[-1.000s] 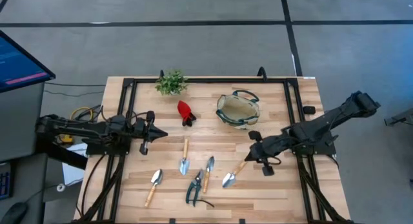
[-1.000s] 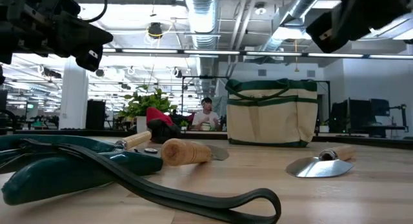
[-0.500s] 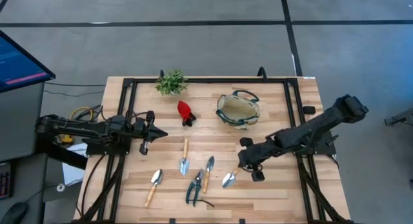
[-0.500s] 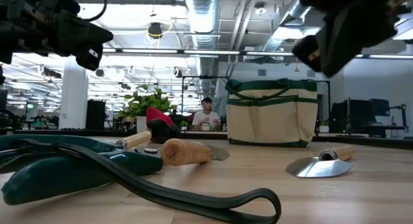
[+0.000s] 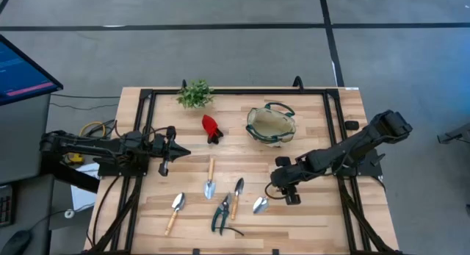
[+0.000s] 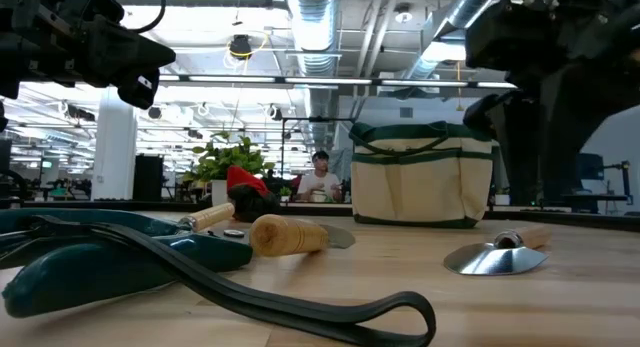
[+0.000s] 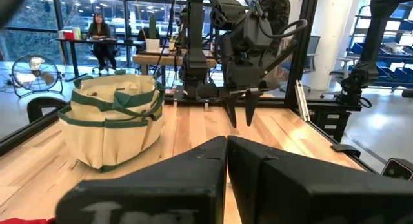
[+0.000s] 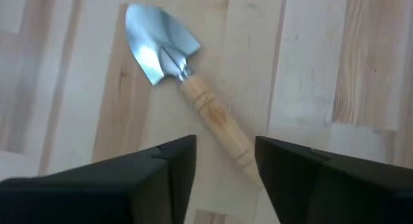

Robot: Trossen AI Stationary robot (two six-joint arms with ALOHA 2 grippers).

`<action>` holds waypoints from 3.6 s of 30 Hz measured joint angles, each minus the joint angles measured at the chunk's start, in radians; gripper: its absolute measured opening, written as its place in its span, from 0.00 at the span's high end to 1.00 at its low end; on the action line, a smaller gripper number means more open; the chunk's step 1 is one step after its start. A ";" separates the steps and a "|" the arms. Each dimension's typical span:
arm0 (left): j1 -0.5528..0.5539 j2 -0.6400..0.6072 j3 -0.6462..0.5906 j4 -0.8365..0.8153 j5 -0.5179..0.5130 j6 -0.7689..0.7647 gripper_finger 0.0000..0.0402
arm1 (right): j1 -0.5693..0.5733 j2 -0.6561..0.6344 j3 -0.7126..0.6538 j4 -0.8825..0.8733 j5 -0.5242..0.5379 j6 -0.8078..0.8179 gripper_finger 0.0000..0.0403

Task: Pick & Place Garden tools in Gardening bag
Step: Put the trowel into the gardening bag

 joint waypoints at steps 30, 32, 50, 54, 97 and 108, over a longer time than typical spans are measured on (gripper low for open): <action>0.000 0.000 0.000 -0.001 -0.003 0.003 1.00 | -0.002 0.157 0.001 0.032 0.024 0.000 0.85; 0.000 0.000 0.000 -0.001 -0.003 0.003 1.00 | -0.002 0.157 0.001 0.031 0.024 0.001 0.88; 0.000 0.000 0.000 -0.001 -0.003 0.003 1.00 | -0.003 -0.104 -0.002 0.005 0.030 0.024 0.88; 0.000 0.000 0.000 -0.001 -0.003 0.003 1.00 | -0.007 -0.231 -0.002 0.001 0.105 0.027 0.88; 0.000 0.001 0.000 -0.001 -0.003 0.000 1.00 | -0.582 -0.268 0.161 -0.250 0.259 -0.293 0.88; 0.000 0.001 0.000 -0.002 -0.003 0.000 1.00 | -0.637 -0.254 0.140 -0.261 0.233 -0.310 0.88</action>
